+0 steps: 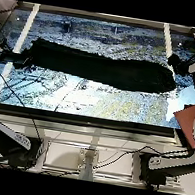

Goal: Fold the clothes and pants, and hang the long-sleeved shirts on hangers.

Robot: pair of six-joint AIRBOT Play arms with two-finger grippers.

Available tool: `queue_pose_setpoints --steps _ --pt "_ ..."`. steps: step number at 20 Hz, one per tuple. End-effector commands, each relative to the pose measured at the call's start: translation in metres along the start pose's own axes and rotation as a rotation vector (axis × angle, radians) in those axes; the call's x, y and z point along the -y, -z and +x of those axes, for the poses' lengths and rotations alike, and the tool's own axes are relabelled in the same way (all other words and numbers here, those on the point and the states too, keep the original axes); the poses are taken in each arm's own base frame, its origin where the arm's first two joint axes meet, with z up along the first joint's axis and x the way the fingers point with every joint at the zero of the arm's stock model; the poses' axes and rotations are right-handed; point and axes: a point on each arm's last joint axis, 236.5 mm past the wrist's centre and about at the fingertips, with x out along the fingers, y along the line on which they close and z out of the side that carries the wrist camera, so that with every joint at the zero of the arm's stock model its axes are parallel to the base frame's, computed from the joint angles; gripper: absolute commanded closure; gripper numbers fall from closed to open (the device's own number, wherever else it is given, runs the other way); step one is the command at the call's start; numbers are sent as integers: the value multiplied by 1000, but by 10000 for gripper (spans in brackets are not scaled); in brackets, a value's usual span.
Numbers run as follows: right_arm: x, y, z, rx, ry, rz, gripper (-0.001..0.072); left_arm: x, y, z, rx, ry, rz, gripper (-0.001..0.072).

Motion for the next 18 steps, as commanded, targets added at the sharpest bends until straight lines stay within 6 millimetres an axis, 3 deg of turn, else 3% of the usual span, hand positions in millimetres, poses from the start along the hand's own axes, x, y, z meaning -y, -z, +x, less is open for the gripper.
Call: queue_pose_setpoints --steps 1,4,5,7,8,9,12,13,15,17,18 --pt "-1 0 0 -1 -3 4 320 3 -13 18 126 -12 -20 66" --pt "-5 1 -1 -6 -18 29 320 27 -42 19 292 7 4 73" --pt "-6 2 -1 -9 -24 38 321 35 -48 20 330 17 5 146" --pt "-9 3 -5 -19 -31 44 325 49 -54 20 384 27 27 419" --pt "-11 3 -9 -24 -33 26 329 56 -56 20 400 32 38 609" --pt "-15 2 -15 -25 -40 -16 329 61 -57 20 407 36 50 674" --pt "-41 -5 -41 -3 -78 -155 343 83 -67 5 442 53 130 675" --pt "-54 -9 -51 19 -99 -185 401 94 -72 -6 461 62 171 675" --pt "-86 -16 -70 55 -148 -225 414 116 -80 -36 497 89 219 676" --pt "-122 -17 -85 82 -202 -268 554 135 -75 -66 487 114 261 676" --pt "-141 -16 -90 95 -228 -297 675 140 -69 -79 472 99 315 676"
